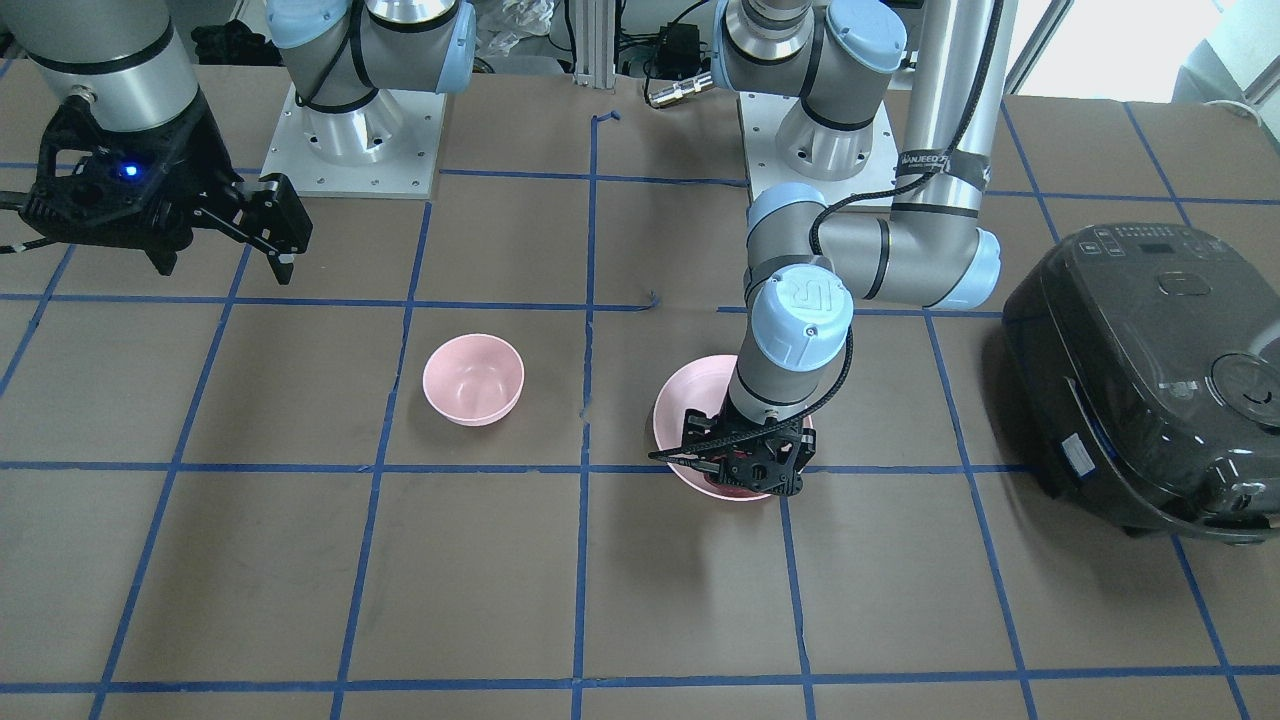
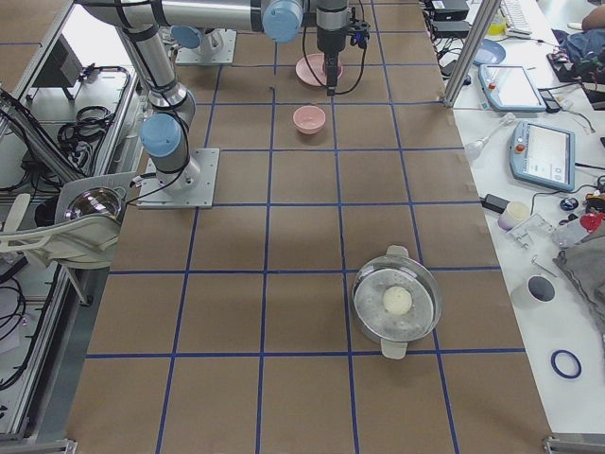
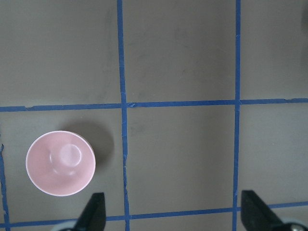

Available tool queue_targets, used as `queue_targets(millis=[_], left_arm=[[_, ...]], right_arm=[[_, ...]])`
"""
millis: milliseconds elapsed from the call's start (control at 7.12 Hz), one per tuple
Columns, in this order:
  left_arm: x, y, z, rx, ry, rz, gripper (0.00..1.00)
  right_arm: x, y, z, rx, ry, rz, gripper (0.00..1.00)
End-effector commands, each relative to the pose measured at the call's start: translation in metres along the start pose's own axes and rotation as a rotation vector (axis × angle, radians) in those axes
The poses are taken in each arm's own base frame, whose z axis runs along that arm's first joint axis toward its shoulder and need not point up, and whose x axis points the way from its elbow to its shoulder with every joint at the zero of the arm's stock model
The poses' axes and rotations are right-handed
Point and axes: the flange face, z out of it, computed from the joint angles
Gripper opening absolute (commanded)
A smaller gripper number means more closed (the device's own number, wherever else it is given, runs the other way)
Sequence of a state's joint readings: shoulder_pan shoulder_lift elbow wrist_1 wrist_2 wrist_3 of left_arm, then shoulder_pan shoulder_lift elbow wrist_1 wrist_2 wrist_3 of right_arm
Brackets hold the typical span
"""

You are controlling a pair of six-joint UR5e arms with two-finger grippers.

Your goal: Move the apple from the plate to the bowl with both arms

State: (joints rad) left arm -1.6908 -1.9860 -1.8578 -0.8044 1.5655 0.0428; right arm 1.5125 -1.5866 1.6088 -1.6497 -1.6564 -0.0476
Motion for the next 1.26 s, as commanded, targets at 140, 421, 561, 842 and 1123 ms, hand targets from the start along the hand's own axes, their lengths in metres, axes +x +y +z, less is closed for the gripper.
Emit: queue_targets(millis=[140,421,561,842,1123], left_arm=[[0.03,-0.014,-0.064,0.022,0.022,-0.075,0.05],[0.124,-0.022,-0.111,0.039,0.074,-0.227,0.05],[0.161,-0.013,-0.121,0.042,0.112,-0.273,0.05],[0.239,0.023,-0.111,0.019,0.115,-0.326,0.04],[0.275,0.036,-0.084,0.013,0.112,-0.343,0.04]], right_arm=[[0.001,0.002,-0.002,-0.002,0.0,0.0,1.0],[-0.002,0.01,-0.003,-0.028,-0.018,-0.011,1.0],[-0.007,0.014,-0.004,-0.065,-0.078,-0.009,1.0],[-0.003,0.01,-0.003,-0.052,-0.068,-0.011,1.0],[0.014,0.004,-0.003,-0.042,-0.064,0.022,1.0]])
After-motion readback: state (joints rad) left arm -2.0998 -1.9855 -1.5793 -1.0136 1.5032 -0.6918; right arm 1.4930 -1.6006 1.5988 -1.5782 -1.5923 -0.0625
